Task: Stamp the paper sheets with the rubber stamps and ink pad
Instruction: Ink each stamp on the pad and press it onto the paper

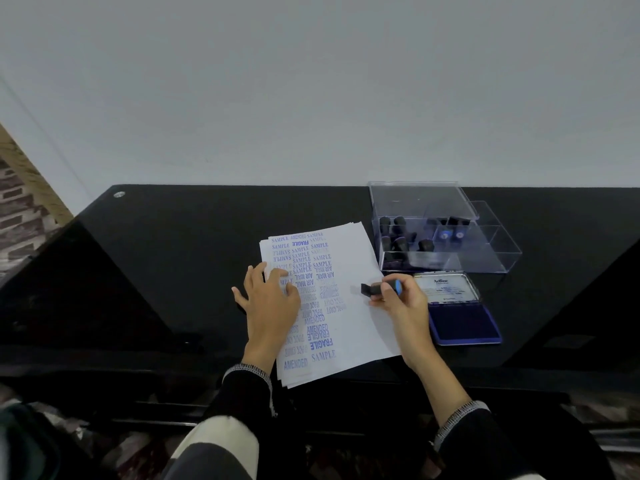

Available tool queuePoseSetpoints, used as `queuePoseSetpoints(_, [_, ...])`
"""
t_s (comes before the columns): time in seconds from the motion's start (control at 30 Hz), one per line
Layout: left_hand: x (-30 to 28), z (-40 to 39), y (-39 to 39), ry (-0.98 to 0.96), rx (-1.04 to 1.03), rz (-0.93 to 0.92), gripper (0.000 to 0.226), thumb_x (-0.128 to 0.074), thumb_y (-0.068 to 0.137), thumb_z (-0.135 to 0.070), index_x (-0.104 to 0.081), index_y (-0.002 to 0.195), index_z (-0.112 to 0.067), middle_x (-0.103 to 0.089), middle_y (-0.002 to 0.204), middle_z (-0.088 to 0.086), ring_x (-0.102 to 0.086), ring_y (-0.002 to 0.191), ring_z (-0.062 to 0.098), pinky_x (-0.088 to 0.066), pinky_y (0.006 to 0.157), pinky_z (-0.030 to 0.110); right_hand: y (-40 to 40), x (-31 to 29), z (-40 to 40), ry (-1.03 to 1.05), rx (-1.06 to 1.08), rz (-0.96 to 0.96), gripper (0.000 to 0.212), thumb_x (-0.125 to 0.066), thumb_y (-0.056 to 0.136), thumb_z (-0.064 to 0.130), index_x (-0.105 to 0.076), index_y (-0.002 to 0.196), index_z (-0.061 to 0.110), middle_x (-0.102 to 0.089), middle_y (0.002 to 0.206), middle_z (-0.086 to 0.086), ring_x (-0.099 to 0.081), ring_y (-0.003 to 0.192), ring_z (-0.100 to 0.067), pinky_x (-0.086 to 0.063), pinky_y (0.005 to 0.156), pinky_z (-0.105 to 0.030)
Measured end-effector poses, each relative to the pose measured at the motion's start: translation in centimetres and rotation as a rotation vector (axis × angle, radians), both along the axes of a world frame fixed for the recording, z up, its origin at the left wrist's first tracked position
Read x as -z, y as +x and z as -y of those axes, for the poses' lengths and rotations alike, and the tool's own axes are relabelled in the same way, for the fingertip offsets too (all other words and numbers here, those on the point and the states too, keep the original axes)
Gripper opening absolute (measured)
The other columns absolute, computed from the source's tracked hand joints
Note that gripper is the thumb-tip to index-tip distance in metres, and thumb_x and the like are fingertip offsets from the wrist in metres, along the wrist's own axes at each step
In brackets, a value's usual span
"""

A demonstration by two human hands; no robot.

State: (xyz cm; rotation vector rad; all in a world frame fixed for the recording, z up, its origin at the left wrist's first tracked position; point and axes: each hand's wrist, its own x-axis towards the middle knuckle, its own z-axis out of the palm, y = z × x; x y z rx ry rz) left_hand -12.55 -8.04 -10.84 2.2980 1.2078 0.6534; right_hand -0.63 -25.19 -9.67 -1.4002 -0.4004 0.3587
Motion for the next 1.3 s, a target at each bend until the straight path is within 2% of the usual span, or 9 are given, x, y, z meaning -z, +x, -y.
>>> queuePoseSetpoints(0.1, [-0.1,0.3,-0.1,0.062,0.032,-0.036,0.026,-0.048,0.093,-0.019,-0.062,0.113,-0.025,-0.038,0.145,0.0,-0.016,0.144,0.024,0.001,0.114,0.06,-0.7,0.1,-0.2,-0.119,0.005,0.179,0.011,-0.06,0.088,0.001,-0.063,0.091,0.011,-0.061,0.087,0.003,-0.065,0.08,-0.015,-0.055,0.079,-0.029])
queuePoseSetpoints(0.23, [-0.8,0.8,0.1,0.2,0.043,-0.217,0.03,-0.041,0.097,-0.021,-0.058,0.121,-0.026,-0.053,0.126,-0.008,-0.032,0.137,0.019,0.005,0.111,0.066,-1.0,-0.5,-0.2,-0.217,0.004,0.374,0.022,-0.066,0.083,-0.001,-0.063,0.094,0.019,-0.059,0.096,0.009,-0.059,0.091,-0.005,-0.046,0.076,-0.009])
queuePoseSetpoints(0.37, [-2.4,1.6,1.4,0.266,0.045,-0.498,0.028,-0.038,0.094,-0.016,-0.056,0.114,-0.024,-0.052,0.12,-0.005,-0.032,0.136,0.021,0.007,0.106,0.071,0.3,-1.7,1.0,-0.22,0.055,0.465,0.023,-0.068,0.083,0.002,-0.063,0.101,0.015,-0.056,0.102,0.005,-0.058,0.096,-0.007,-0.05,0.081,-0.013])
queuePoseSetpoints(0.5, [-2.5,3.4,3.8,0.13,0.173,-0.24,0.029,-0.044,0.095,-0.014,-0.055,0.12,-0.024,-0.049,0.127,-0.004,-0.037,0.13,0.015,0.002,0.114,0.059,2.0,-3.3,3.1,-0.172,0.181,0.435,0.028,-0.065,0.084,0.001,-0.06,0.108,0.015,-0.055,0.108,0.002,-0.059,0.099,-0.01,-0.05,0.082,-0.016])
queuePoseSetpoints(0.6, [-1.7,5.4,6.1,0.04,0.364,0.119,0.031,-0.05,0.095,-0.014,-0.054,0.125,-0.02,-0.053,0.132,-0.002,-0.044,0.127,0.018,-0.018,0.116,0.04,3.7,-3.9,5.2,-0.134,0.29,0.424,0.025,-0.063,0.087,0.002,-0.061,0.11,0.011,-0.057,0.107,0.001,-0.06,0.097,-0.008,-0.047,0.077,-0.007])
queuePoseSetpoints(0.67, [-1.2,6.5,7.8,0.026,0.465,0.215,0.037,-0.05,0.096,-0.014,-0.049,0.133,-0.017,-0.05,0.136,0.0,-0.045,0.126,0.018,-0.029,0.11,0.029,5.0,-4.0,6.6,-0.133,0.318,0.423,0.025,-0.063,0.088,0.004,-0.06,0.112,0.011,-0.058,0.11,-0.001,-0.061,0.098,-0.009,-0.047,0.077,-0.007])
queuePoseSetpoints(0.87, [0.3,7.6,10.6,0.054,0.488,0.199,0.051,-0.046,0.1,-0.022,-0.032,0.148,-0.027,-0.036,0.15,0.001,-0.031,0.139,0.017,-0.027,0.116,0.038,7.9,-3.5,9.1,-0.145,0.385,0.393,0.024,-0.063,0.088,0.005,-0.063,0.111,0.01,-0.065,0.106,-0.006,-0.066,0.095,-0.008,-0.049,0.079,-0.009])
queuePoseSetpoints(1.0, [0.6,7.6,10.7,0.069,0.486,0.246,0.052,-0.049,0.098,-0.02,-0.033,0.146,-0.029,-0.045,0.143,-0.003,-0.042,0.13,0.015,-0.038,0.11,0.038,9.5,-3.5,8.9,-0.123,0.412,0.355,0.023,-0.067,0.086,0.004,-0.065,0.106,0.013,-0.068,0.094,0.0,-0.065,0.087,0.002,-0.048,0.074,-0.006])
queuePoseSetpoints(1.3, [0.5,7.9,10.9,0.077,0.429,0.167,0.064,-0.055,0.094,-0.02,-0.024,0.148,-0.036,-0.058,0.127,-0.003,-0.054,0.114,0.016,-0.045,0.103,0.038,15.1,-5.1,6.3,-0.2,0.452,0.402,0.02,-0.07,0.083,0.006,-0.062,0.101,0.009,-0.066,0.091,-0.005,-0.063,0.083,-0.008,-0.047,0.07,-0.006])
